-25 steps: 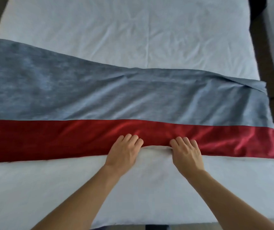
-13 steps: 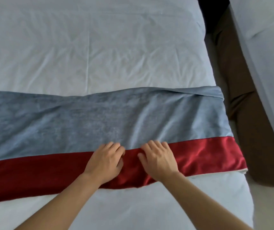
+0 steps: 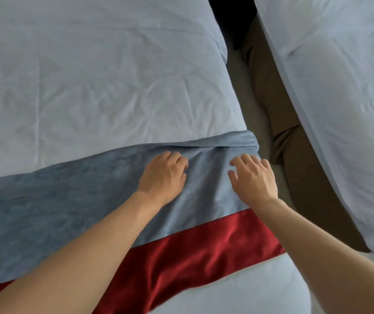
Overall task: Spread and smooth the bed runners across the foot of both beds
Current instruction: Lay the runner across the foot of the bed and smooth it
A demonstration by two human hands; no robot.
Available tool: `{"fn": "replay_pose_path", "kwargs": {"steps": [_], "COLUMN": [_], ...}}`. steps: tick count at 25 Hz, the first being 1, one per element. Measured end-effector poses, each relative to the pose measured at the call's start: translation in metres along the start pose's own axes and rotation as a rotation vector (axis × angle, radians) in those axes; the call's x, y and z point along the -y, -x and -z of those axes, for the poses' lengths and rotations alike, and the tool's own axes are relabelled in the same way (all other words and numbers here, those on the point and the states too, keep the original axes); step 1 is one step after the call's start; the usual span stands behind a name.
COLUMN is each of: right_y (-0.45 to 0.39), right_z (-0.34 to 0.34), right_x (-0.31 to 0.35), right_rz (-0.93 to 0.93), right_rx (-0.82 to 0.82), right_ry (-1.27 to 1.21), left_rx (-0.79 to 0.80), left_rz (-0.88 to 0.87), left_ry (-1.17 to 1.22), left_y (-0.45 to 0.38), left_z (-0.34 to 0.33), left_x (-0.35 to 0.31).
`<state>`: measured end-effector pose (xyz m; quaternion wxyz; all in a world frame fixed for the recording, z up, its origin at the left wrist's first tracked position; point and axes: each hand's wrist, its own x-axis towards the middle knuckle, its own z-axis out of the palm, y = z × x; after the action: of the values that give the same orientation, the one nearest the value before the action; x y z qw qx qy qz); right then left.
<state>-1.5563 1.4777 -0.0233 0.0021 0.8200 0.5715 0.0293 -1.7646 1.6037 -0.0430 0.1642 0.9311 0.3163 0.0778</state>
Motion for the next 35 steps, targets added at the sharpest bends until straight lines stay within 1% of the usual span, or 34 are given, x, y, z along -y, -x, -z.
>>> {"fn": "replay_pose_path", "kwargs": {"steps": [3,7,9,11,13,16,18,19,21,23,25,28,30,32,35], "right_y": [-0.034,-0.072,-0.088,-0.101,-0.113,-0.136,-0.142,-0.141,-0.137,-0.135,-0.133,-0.126,-0.124,-0.127,-0.127], "right_z": [-0.020,-0.050,-0.061,-0.070,-0.073,-0.072,-0.076,-0.078,-0.077,-0.066,-0.052,-0.045,-0.048,-0.051,-0.051], "right_x": [-0.051,-0.098,-0.104,-0.108,-0.113,-0.119,-0.115,-0.113,-0.108,-0.096,-0.073,-0.029,0.001,0.034,0.106], "right_rz": [-0.016,0.012,0.063,0.109,0.101,0.061,0.038,0.025,0.014,0.062,0.172,0.367,0.402,0.426,0.510], "right_rx": [0.041,0.082,0.073,0.071,0.044,-0.011,0.044,0.080,0.116,0.058,0.021,0.101,0.108,0.093,0.085], "right_ry": [-0.009,-0.034,-0.061,-0.076,-0.091,-0.118,-0.132,-0.135,-0.159,-0.224,-0.261,-0.231,-0.227,-0.235,-0.245], "left_rx": [0.032,0.029,0.043,0.030,-0.026,-0.063,-0.021,0.007,0.016,-0.023,-0.049,0.008,0.008,-0.011,-0.022], "left_rz": [0.006,0.050,0.090,0.144,0.231,0.333,0.348,0.335,0.306,0.338,0.364,0.348,0.374,0.447,0.535], "left_ry": [-0.053,-0.151,-0.184,-0.118,-0.040,-0.008,-0.016,-0.025,-0.009,0.051,0.086,0.046,0.014,-0.015,-0.029], "left_y": [-0.055,-0.108,-0.123,-0.137,-0.153,-0.168,-0.167,-0.163,-0.154,-0.142,-0.122,-0.085,-0.063,-0.039,0.010], "left_z": [-0.022,-0.049,-0.057,-0.061,-0.060,-0.057,-0.060,-0.063,-0.063,-0.053,-0.040,-0.021,-0.012,0.000,0.020], "left_x": [-0.018,-0.035,-0.035,-0.038,-0.040,-0.034,-0.033,-0.035,-0.038,-0.032,-0.014,0.021,0.051,0.084,0.134]}}
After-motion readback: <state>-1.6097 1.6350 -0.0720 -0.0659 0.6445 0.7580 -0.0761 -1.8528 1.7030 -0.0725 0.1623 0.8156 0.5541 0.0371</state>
